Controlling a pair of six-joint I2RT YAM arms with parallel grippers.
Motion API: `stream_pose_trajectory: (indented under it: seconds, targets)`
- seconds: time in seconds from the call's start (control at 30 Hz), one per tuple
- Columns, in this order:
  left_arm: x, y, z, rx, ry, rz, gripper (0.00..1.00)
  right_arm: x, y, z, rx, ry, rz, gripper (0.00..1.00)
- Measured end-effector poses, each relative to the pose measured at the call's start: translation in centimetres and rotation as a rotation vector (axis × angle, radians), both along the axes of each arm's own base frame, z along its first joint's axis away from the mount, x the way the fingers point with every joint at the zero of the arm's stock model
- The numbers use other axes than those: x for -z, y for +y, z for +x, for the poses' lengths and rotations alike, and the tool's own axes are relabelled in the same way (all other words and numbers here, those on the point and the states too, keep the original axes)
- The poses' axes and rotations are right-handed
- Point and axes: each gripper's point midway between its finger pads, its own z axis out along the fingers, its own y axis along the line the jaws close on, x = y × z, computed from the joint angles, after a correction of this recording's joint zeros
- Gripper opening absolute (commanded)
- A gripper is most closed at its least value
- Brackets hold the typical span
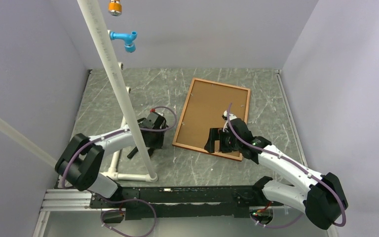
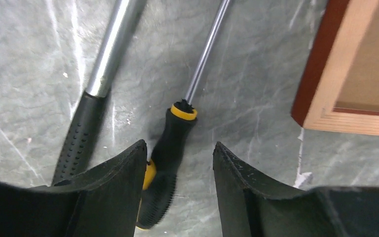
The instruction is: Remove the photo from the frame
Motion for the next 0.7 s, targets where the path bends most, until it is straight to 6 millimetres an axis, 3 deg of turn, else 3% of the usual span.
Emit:
stream_pose_trajectory:
  seconds: [0.1,0.17,0.4,0.6,0.7]
  targets:
    - [1.5,0.2,-0.6,-0.001,0.036,0.053,0.54,0.3,-0.3,-0.1,-0.005,0.001,-0.011,1.00]
    - [1.5,-0.1,-0.3,0.000,0.027,0.056,0.49,0.4,-0.4,-0.2,-0.009,-0.003,-0.016,1.00]
    - [1.5,-0.9,-0.4,0.018,0.027,0.064,0.18,-0.4,-0.4,-0.3,-0.025,-0.039,-0.001,1.00]
    - [0.6,-1.5,-1.2,0.044,0.036,0.019,0.01,-0.7,-1.2,0.3,0.001,-0.072,-0.030,1.00]
    - [-0.5,-2.4,-1.6,0.064,0.028,-0.050,0.00,-0.8,-1.1,0.3,-0.021,-0.082,-0.035,1.00]
